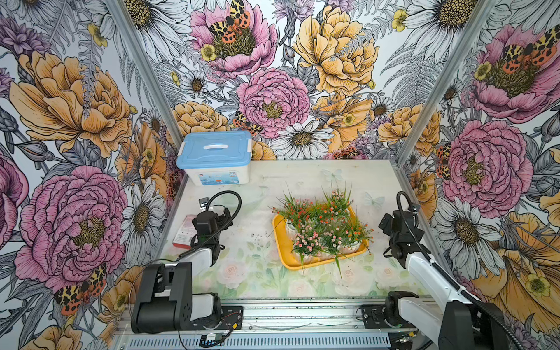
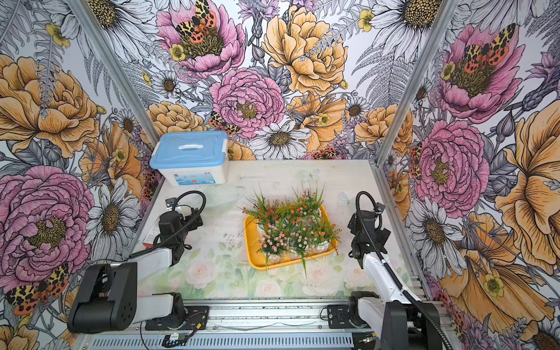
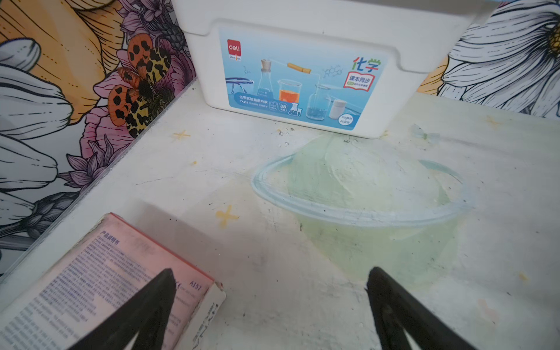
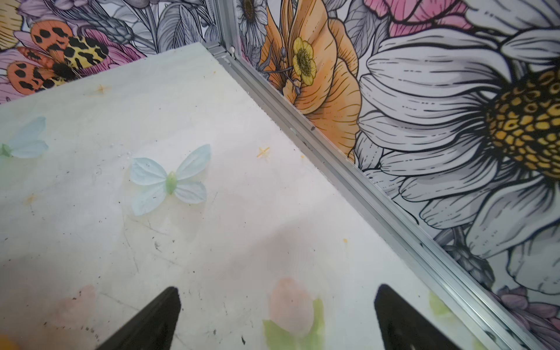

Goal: Put the potted gypsophila into the storage box
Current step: Reset both arms

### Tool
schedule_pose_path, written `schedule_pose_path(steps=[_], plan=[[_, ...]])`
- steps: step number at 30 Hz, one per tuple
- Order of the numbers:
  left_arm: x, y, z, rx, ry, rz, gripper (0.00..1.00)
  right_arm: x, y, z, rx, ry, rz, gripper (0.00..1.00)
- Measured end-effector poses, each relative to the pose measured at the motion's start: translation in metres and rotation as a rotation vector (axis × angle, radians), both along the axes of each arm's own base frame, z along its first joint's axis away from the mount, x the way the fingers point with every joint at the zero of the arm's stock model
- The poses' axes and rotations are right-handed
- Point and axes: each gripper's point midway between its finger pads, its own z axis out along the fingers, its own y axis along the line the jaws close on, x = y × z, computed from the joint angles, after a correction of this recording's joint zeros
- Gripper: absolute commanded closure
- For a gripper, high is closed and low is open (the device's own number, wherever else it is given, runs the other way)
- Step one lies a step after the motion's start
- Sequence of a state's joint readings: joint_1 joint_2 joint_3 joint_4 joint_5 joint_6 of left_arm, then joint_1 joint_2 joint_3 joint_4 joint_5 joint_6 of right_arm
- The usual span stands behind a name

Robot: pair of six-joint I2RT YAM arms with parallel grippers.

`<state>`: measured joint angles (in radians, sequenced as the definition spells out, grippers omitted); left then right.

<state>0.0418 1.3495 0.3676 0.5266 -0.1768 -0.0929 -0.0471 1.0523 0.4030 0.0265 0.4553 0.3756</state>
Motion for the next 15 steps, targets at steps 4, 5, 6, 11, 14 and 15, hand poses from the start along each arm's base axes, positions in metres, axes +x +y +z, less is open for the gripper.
schedule_pose_path(steps=[4, 5, 6, 11, 14, 15], plan=[[0.025, -0.006, 0.001, 0.002, -0.034, -0.057, 0.01, 0.016, 0.001, -0.016, -0.037, -0.015, 0.035, 0.01], [0.031, -0.01, 0.003, 0.009, -0.043, -0.079, 0.01, 0.022, 0.001, -0.018, -0.047, -0.024, 0.045, 0.01], [0.033, -0.013, 0.004, 0.01, -0.053, -0.093, 0.01, 0.027, 0.001, -0.017, -0.056, -0.037, 0.052, 0.01], [0.035, -0.02, 0.007, 0.021, -0.11, -0.136, 0.01, 0.057, 0.006, -0.016, -0.093, -0.102, 0.101, 0.0], [0.036, -0.02, 0.008, 0.025, -0.128, -0.141, 0.01, 0.075, 0.026, -0.017, -0.12, -0.111, 0.197, 0.01], [0.037, -0.021, 0.01, 0.026, -0.134, -0.142, 0.01, 0.079, 0.033, -0.016, -0.127, -0.117, 0.228, 0.0]])
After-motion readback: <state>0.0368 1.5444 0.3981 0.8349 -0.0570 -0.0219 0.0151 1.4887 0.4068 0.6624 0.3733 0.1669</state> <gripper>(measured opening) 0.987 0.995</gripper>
